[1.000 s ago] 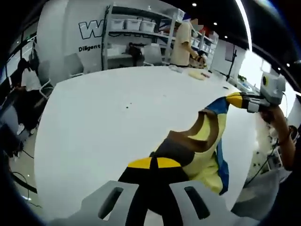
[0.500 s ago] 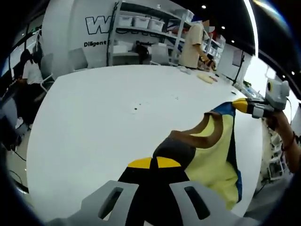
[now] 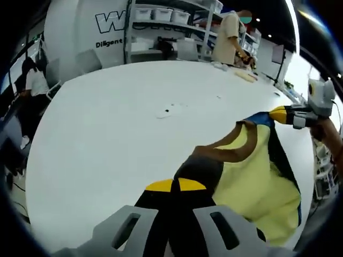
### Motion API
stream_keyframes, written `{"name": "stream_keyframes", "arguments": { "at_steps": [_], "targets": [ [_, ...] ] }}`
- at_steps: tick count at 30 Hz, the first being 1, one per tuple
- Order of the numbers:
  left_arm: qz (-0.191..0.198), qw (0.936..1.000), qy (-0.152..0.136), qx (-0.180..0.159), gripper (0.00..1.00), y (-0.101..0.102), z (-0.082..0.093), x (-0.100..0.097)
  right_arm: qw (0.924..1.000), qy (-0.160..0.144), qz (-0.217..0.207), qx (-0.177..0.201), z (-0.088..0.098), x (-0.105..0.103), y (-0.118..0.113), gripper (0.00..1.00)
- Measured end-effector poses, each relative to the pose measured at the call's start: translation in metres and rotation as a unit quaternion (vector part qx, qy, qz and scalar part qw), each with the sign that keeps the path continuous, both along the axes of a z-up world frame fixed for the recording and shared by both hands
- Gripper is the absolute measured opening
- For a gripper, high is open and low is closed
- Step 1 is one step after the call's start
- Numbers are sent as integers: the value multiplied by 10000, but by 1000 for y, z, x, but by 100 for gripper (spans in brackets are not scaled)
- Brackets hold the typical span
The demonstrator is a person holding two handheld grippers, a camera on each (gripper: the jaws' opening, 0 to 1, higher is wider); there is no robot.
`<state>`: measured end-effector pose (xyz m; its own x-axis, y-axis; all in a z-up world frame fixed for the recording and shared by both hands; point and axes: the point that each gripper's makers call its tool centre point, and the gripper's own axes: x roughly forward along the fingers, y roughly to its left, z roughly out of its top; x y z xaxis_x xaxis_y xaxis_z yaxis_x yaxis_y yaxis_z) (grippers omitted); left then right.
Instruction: Fold the garment on the visible template until the final outline fits inside the template.
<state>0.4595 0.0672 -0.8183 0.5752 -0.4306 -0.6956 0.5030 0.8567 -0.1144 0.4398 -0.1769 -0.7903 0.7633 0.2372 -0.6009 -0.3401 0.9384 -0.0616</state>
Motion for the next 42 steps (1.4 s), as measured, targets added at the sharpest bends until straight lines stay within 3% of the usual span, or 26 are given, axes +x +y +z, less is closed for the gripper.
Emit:
{"name": "stream_keyframes", "arguments": {
  "at_steps": [2,4,9,13,18,25,34,36,39,42],
  "targets": [
    [-101,9999,-76,-13,0,-2,-4,5,9999,144,-75,-41,-9,0,-1,0],
    [113,9994,305,-101,0,2,-17,5,9996,262,-14,-37,-21,2,2,0],
    [101,9989,460,-59,0,4,-33,11,9993,373,-44,-48,-32,7,1,0],
    [-18,9984,537,151,0,4,-45,11,9983,581,-26,-67,-49,9,2,0],
    [-37,9987,478,143,0,0,-48,21,9971,724,25,-236,-66,12,2,0],
    [40,9992,261,286,0,0,-45,32,9981,569,-31,-224,-66,21,4,0],
    [85,9987,-59,503,1,2,-38,35,9978,628,-84,-182,-72,21,1,0],
    [151,9991,-17,406,2,3,-37,33,9978,624,-59,-213,-72,21,1,0],
    [289,9994,-1,202,11,3,-33,30,9978,641,-196,18,-67,21,2,0],
    [404,9991,-31,84,27,5,-27,28,9980,381,-390,309,-49,26,2,9]
  ]
}}
